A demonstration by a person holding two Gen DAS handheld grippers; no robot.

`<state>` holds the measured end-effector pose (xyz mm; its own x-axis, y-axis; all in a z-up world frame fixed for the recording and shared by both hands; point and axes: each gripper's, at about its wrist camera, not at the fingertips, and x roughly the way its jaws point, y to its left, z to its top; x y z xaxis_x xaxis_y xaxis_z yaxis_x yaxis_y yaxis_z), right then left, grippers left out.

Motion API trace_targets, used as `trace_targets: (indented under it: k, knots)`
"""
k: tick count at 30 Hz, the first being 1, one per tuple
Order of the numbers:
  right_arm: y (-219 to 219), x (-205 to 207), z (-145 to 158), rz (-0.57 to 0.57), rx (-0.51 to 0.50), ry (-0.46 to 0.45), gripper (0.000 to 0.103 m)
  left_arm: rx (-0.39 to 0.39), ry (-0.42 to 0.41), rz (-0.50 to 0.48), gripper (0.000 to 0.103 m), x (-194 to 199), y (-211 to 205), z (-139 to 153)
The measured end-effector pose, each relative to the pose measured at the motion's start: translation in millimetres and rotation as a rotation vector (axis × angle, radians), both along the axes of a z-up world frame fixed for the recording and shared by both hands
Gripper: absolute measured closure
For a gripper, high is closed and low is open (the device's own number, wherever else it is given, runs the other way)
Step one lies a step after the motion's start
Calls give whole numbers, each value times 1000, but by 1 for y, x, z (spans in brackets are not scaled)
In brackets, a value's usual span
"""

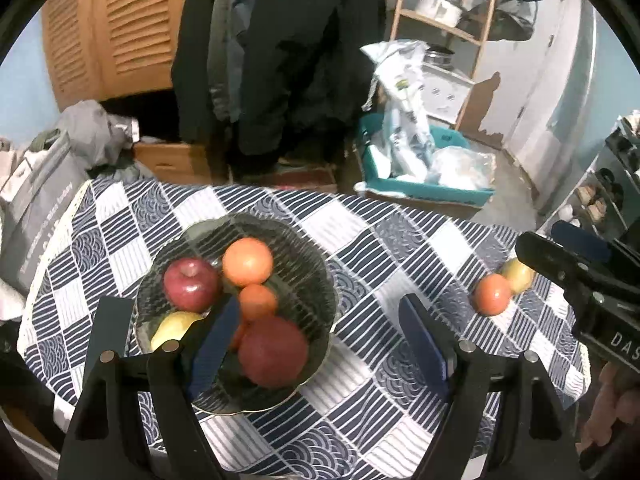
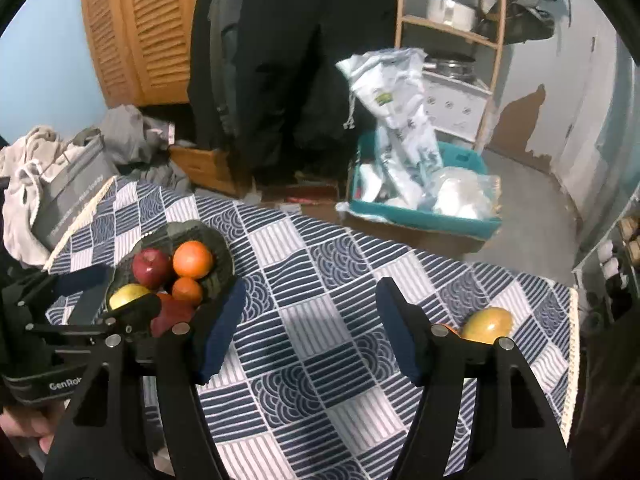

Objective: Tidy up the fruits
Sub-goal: 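Withdraw both grippers from the bowl toward the loose orange and mango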

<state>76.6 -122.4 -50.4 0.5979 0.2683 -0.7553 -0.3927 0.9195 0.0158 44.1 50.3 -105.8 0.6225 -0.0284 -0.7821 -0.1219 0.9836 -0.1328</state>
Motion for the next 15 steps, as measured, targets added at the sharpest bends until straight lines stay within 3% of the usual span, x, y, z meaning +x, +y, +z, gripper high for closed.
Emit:
trace_targets:
  k: [8, 15]
  knots:
    - [-32, -20, 32, -61, 7, -123, 29, 26, -63, -62, 17, -5, -28, 22]
    - [-68, -28, 45, -112, 28, -141, 27, 15, -97, -107, 17, -8, -46, 37]
